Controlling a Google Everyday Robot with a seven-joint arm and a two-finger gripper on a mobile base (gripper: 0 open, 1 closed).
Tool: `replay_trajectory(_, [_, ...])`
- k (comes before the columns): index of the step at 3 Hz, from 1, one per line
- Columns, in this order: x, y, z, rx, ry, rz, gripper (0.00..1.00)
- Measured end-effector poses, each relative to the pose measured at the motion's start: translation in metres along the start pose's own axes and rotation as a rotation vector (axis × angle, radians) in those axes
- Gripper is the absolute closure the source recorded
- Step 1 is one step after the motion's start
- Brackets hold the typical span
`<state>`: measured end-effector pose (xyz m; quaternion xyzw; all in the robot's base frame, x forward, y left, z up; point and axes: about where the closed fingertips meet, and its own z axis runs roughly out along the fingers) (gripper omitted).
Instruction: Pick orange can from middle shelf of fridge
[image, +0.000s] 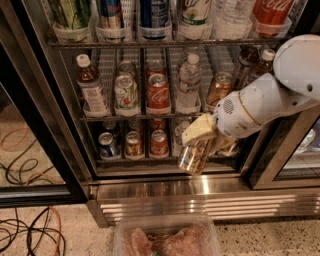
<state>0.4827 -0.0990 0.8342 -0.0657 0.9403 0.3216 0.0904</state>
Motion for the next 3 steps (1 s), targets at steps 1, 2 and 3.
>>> replay_trajectory(1, [0.025, 0.015, 0.016, -0.06, 0.07, 0.035, 1.0])
replay_trajectory(2, [0.045, 0.025, 0.027, -0.101, 0.119, 0.068, 1.0])
replay_trajectory(3, [0.046, 0.026, 0.027, -0.102, 0.121, 0.068, 1.0])
